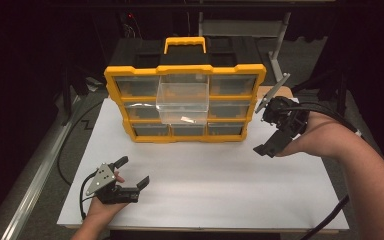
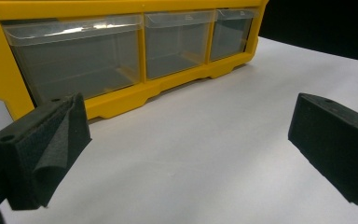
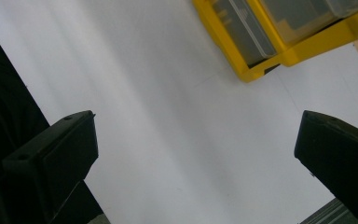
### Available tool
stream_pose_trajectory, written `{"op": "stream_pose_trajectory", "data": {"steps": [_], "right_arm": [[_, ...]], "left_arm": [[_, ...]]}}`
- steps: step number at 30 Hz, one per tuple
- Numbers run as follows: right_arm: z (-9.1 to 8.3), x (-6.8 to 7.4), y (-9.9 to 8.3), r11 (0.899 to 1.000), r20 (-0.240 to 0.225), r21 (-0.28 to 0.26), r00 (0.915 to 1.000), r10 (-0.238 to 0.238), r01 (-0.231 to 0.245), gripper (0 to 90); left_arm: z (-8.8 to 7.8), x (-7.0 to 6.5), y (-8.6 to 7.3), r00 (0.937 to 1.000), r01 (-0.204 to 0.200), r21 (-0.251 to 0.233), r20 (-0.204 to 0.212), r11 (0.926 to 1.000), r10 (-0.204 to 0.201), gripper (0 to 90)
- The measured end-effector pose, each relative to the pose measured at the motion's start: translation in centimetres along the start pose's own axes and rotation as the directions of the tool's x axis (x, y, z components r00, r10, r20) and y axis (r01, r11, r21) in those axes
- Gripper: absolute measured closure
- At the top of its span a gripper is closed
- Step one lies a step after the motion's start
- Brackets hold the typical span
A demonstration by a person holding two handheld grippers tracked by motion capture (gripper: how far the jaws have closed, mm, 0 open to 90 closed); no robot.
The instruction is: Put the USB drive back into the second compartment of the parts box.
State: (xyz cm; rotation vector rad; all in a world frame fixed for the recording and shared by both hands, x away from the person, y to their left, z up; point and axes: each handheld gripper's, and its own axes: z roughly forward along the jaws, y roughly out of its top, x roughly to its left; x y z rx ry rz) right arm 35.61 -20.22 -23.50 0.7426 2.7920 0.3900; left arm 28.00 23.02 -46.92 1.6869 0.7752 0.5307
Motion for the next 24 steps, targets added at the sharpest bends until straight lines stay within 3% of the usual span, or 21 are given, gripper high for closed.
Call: {"op": "stream_pose_trajectory", "data": {"steps": [12,24], "right_arm": [[2.9,0.1,-1.0,1.000,-0.014,0.021,0.9999,-0.002,0.002,0.5],[7.2,0.5,-1.8,0.999,-0.039,0.048,0.9992,-0.001,0.003,0.5]], "left_arm": [[0.0,0.0,0.0,1.0000,0.001,0.003,0.000,1.0000,-0.001,0.4],[0.1,0.0,0.0,1.0000,0.008,0.010,-0.001,0.9999,-0.008,0.4]]}}
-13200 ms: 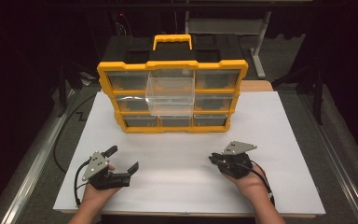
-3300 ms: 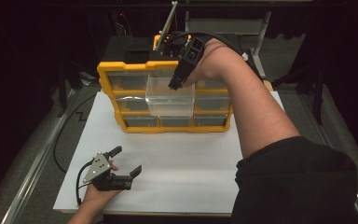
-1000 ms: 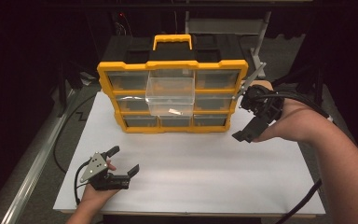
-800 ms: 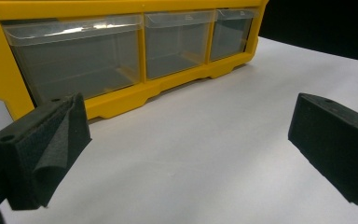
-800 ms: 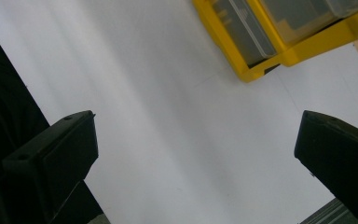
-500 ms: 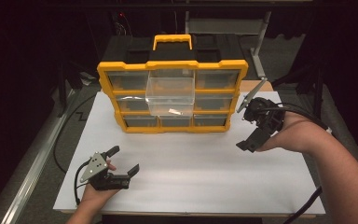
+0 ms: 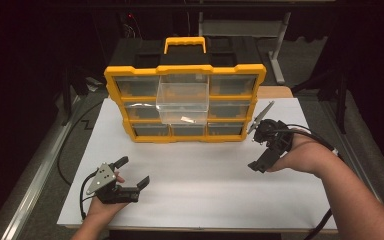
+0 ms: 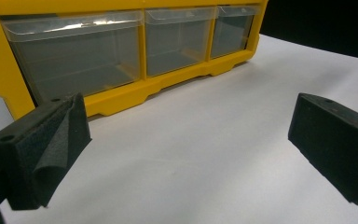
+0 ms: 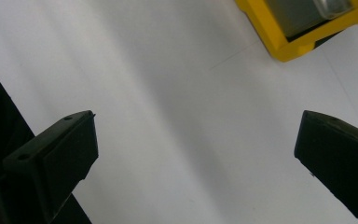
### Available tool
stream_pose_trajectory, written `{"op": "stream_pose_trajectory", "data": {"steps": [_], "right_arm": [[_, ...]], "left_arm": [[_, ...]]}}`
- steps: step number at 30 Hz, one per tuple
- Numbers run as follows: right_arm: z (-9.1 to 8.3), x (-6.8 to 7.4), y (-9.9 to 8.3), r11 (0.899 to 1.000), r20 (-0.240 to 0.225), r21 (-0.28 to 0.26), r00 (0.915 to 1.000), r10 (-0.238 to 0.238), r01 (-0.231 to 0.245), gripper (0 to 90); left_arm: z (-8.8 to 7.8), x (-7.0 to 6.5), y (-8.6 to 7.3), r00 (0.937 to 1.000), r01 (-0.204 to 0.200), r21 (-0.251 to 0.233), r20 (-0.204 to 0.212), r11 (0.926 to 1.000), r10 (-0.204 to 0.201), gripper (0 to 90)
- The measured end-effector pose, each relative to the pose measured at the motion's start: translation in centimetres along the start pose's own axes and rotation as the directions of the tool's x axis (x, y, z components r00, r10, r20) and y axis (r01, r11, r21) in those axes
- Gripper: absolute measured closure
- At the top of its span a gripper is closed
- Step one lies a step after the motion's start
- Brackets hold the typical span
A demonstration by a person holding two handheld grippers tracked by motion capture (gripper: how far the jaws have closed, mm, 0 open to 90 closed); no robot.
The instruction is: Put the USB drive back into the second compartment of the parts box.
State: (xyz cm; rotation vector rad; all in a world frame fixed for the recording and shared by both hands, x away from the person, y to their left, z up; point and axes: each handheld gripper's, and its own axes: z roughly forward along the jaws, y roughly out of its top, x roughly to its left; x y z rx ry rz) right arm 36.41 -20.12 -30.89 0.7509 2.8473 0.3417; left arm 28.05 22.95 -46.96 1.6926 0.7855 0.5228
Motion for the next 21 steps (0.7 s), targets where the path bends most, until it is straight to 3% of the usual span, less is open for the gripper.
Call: {"op": "stream_pose_trajectory", "data": {"steps": [21], "right_arm": [[9.6,1.1,-2.0,0.997,-0.054,0.078,0.9984,0.019,-0.015,0.5]], "left_arm": [[0.0,0.0,0.0,1.0000,-0.004,0.003,0.003,1.0000,0.004,0.4]]}}
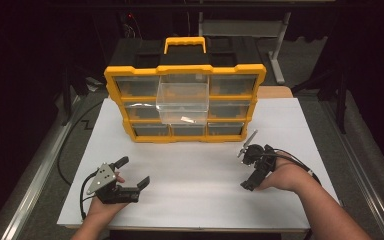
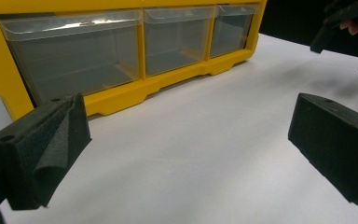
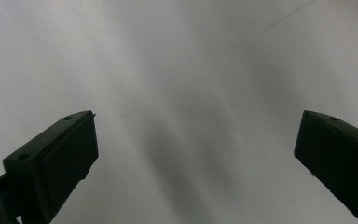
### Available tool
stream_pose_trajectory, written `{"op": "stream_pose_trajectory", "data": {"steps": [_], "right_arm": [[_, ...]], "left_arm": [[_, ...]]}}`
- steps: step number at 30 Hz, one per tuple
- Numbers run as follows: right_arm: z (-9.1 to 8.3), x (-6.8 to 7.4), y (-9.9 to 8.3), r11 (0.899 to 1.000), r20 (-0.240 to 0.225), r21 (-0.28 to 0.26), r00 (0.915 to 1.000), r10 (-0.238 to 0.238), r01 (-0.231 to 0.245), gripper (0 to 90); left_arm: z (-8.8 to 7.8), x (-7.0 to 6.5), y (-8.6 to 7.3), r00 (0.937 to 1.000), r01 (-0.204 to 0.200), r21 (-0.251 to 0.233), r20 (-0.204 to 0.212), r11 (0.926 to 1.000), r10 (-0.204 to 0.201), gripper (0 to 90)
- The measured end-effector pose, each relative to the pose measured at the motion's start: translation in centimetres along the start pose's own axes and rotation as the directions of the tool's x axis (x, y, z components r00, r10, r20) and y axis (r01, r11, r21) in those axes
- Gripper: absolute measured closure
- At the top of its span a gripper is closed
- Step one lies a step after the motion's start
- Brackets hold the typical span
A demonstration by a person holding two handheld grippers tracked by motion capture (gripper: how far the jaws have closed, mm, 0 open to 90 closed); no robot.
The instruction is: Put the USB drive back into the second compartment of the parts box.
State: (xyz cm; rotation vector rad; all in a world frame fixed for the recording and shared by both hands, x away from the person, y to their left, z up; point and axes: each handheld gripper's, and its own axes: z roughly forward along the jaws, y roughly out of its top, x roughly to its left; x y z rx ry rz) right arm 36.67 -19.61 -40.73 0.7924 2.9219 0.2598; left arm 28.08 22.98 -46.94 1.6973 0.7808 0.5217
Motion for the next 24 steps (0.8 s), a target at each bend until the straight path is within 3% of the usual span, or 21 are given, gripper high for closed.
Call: {"op": "stream_pose_trajectory", "data": {"steps": [4,8,12,14,18,20,23,24], "right_arm": [[1.5,0.2,-0.4,1.000,0.009,-0.007,1.0000,0.003,-0.003,0.5],[1.9,0.3,-0.8,0.996,0.009,-0.090,0.9998,0.020,-0.019,0.5],[2.1,0.3,-1.6,0.977,0.016,-0.205,0.9982,0.057,-0.053,0.5],[2.3,0.3,-2.1,0.961,0.013,-0.267,0.9969,0.077,-0.071,0.5],[2.9,0.5,-3.1,0.913,0.009,-0.392,0.9914,0.130,-0.117,0.5],[3.2,0.7,-3.5,0.884,-0.001,-0.445,0.9869,0.161,-0.145,0.5],[3.5,1.1,-4.0,0.832,-0.001,-0.529,0.9807,0.196,-0.166,0.5],[3.6,1.2,-4.1,0.820,-0.002,-0.547,0.9796,0.201,-0.170,0.5]], "left_arm": [[0.0,0.0,0.0,1.0000,0.003,0.001,-0.002,1.0000,-0.003,0.4],[0.0,0.0,0.0,1.0000,0.008,-0.006,-0.001,1.0000,-0.008,0.4],[0.0,0.0,0.0,1.0000,0.008,-0.001,-0.002,1.0000,-0.008,0.4],[0.0,0.0,0.1,0.9999,0.011,-0.002,-0.003,0.9999,-0.011,0.4],[0.0,0.0,0.0,1.0000,0.010,-0.001,-0.001,1.0000,-0.010,0.4],[-0.1,0.0,0.1,0.9999,0.013,-0.004,-0.003,0.9999,-0.013,0.4],[-0.1,0.1,0.1,0.9998,0.017,-0.002,-0.007,0.9998,-0.017,0.4],[0.0,0.1,0.0,0.9998,0.017,0.003,-0.005,0.9999,-0.017,0.4]]}}
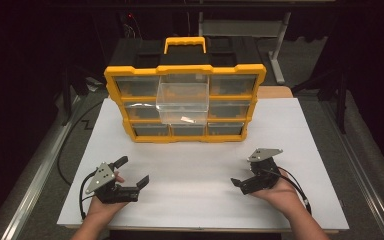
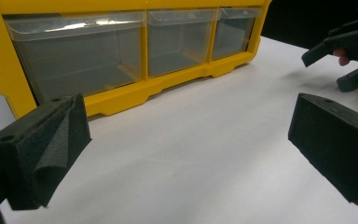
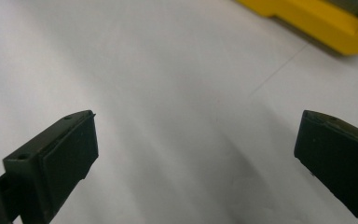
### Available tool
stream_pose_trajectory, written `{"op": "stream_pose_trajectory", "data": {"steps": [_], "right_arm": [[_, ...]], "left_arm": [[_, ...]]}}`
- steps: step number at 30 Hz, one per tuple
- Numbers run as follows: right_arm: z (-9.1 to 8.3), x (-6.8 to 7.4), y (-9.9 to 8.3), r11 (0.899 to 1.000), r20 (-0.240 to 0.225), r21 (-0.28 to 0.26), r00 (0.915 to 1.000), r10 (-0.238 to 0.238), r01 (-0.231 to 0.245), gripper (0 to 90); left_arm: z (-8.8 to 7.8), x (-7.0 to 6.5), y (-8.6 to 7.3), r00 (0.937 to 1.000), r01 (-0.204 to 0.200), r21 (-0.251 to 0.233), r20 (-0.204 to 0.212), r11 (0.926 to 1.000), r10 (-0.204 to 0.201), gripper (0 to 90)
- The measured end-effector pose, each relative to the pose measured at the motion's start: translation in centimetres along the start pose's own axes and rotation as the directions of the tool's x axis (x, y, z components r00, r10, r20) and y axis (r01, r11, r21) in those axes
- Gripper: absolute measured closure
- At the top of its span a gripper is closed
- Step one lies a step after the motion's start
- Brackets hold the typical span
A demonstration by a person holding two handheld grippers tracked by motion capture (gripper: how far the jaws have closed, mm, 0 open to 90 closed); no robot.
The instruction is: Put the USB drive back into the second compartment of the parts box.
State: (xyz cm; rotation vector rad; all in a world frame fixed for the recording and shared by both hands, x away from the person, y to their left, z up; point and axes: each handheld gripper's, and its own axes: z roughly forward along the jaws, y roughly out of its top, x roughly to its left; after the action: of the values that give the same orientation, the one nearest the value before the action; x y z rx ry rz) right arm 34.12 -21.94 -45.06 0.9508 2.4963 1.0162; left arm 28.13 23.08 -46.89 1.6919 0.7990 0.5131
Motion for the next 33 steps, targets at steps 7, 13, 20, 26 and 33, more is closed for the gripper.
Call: {"op": "stream_pose_trajectory", "data": {"steps": [7,13,20,26,33], "right_arm": [[-0.7,0.7,-1.0,0.972,-0.004,-0.216,0.9959,0.091,-0.089,0.5],[-1.8,1.2,-2.0,0.921,-0.011,-0.358,0.9873,0.158,-0.152,0.5],[-3.0,1.3,-3.4,0.908,0.042,-0.402,0.9884,0.146,-0.116,0.5],[-2.5,1.2,-3.4,0.917,0.061,-0.385,0.9890,0.135,-0.102,0.5],[-2.7,1.2,-3.4,0.917,0.077,-0.387,0.9874,0.138,-0.098,0.5]], "left_arm": [[0.1,0.0,0.0,1.0000,-0.003,0.009,0.001,1.0000,0.003,0.4],[0.1,0.2,-0.1,1.0000,-0.003,0.016,0.005,0.9999,0.003,0.4],[0.0,0.3,0.2,0.9994,0.035,-0.006,0.003,0.9994,-0.035,0.4],[0.1,0.4,0.2,0.9991,0.042,0.001,-0.007,0.9991,-0.042,0.4],[0.1,0.2,0.2,0.9997,0.022,0.010,-0.008,0.9997,-0.022,0.5]]}}
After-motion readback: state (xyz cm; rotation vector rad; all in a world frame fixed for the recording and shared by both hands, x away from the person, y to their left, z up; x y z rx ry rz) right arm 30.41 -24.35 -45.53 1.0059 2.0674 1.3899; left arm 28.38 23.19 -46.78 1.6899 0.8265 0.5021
